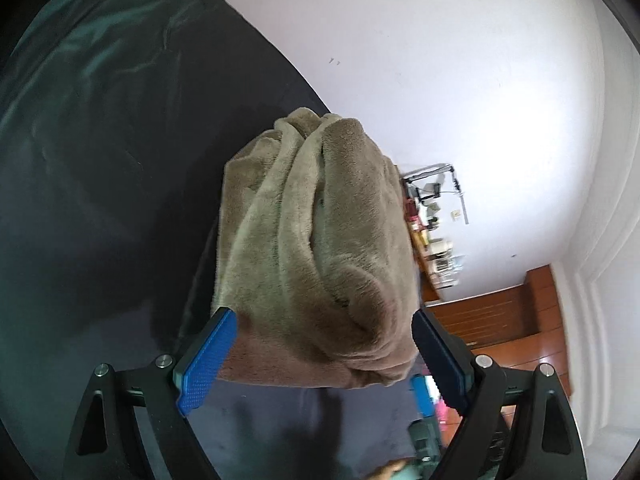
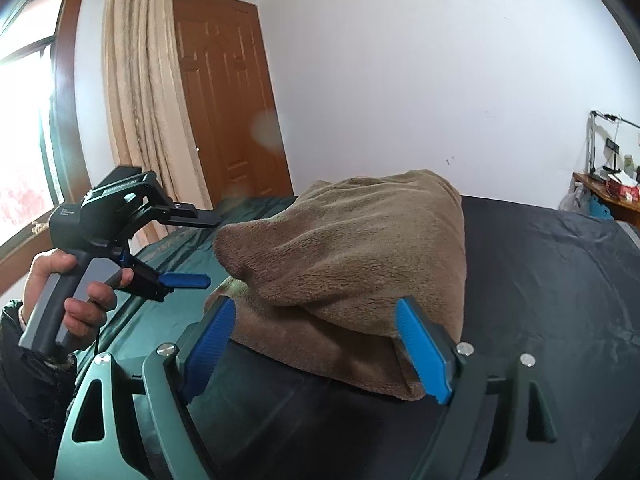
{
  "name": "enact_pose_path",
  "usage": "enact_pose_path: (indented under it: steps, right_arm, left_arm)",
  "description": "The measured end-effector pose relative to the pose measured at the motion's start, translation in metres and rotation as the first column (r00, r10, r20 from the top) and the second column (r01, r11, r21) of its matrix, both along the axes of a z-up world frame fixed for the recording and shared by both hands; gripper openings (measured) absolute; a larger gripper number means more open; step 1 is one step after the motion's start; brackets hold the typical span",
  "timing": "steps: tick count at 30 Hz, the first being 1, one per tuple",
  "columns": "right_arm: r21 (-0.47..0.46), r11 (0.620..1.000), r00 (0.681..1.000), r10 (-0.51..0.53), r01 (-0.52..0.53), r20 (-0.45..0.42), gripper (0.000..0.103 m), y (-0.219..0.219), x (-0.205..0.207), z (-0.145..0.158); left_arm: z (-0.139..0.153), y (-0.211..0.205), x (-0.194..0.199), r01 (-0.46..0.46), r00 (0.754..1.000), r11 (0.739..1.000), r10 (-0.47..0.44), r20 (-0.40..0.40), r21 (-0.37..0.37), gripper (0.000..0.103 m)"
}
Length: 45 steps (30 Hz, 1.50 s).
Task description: Fold clothes
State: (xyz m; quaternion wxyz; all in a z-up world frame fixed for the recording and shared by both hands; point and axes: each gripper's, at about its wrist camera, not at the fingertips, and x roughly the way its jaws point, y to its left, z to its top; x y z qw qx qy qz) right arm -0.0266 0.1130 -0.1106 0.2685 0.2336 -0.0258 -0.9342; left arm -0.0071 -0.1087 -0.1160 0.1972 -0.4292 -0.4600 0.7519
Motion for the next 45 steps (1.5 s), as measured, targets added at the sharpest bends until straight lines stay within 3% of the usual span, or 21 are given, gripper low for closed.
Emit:
enact_pose_path:
  steps: [3, 9, 21, 24, 25, 26, 27, 28, 35, 40, 42, 45]
  right_arm:
    - [-0.020, 1.000, 1.000, 0.000, 0.000, 0.010, 0.085, 0.004, -0.002, -0.001]
    - [-0.036, 0.999, 1.000, -0.012, 0.012, 0.004, 0.086, 0.011, 0.002, -0.002]
    - [-0.076, 0.997, 0.999, -0.028, 0.031, 0.035, 0.086, 0.026, -0.004, -0.010]
    - [-0.094, 0.995, 0.999, -0.027, 0.031, 0.045, 0.086, 0.027, -0.006, -0.010]
    - [-0.098, 0.995, 0.998, -0.026, 0.030, 0.049, 0.086, 0.027, -0.007, -0.011]
    - [-0.098, 0.995, 0.998, -0.026, 0.030, 0.049, 0.086, 0.027, -0.007, -0.011]
    - [-0.093, 0.995, 0.999, -0.027, 0.031, 0.047, 0.086, 0.027, -0.007, -0.011]
    - [-0.088, 0.996, 0.999, -0.029, 0.032, 0.044, 0.086, 0.027, -0.008, -0.011]
    - [-0.074, 0.995, 0.996, -0.069, 0.073, 0.048, 0.086, 0.033, -0.013, -0.009]
    - [-0.059, 0.995, 0.996, -0.083, 0.085, 0.039, 0.086, 0.032, -0.015, -0.003]
    - [-0.048, 0.995, 0.996, -0.083, 0.084, 0.029, 0.086, 0.030, -0.015, 0.001]
    - [-0.030, 0.996, 0.996, -0.084, 0.084, 0.015, 0.086, 0.026, -0.015, 0.006]
  left_arm:
    - [0.004, 0.011, -0.008, 0.036, 0.999, 0.999, -0.036, -0.001, 0.017, 0.091]
    - [-0.011, 0.040, -0.038, 0.101, 0.991, 0.995, -0.102, 0.085, 0.014, 0.091]
    - [-0.006, 0.053, -0.068, 0.094, 0.991, 0.995, -0.090, 0.097, -0.035, 0.091]
    - [-0.009, 0.056, -0.074, 0.100, 0.991, 0.995, -0.099, 0.089, -0.004, 0.090]
    - [-0.010, 0.057, -0.076, 0.099, 0.991, 0.995, -0.098, 0.088, -0.003, 0.088]
    - [-0.011, 0.058, -0.078, 0.098, 0.991, 0.995, -0.098, 0.088, -0.003, 0.073]
    - [-0.011, 0.059, -0.080, 0.098, 0.991, 0.995, -0.097, 0.088, -0.002, 0.045]
    - [-0.015, 0.058, -0.083, 0.096, 0.991, 0.995, -0.097, 0.097, 0.013, 0.038]
    - [-0.022, 0.033, -0.074, 0.035, 0.998, 0.994, -0.040, 0.048, 0.107, 0.029]
    - [-0.022, 0.011, -0.021, -0.011, 1.000, 0.996, 0.013, -0.021, 0.088, 0.029]
    - [-0.034, 0.004, -0.002, -0.047, 0.999, 0.997, 0.048, -0.012, 0.066, 0.029]
    - [-0.050, -0.008, -0.007, -0.065, 0.998, 0.993, 0.064, 0.014, 0.097, 0.029]
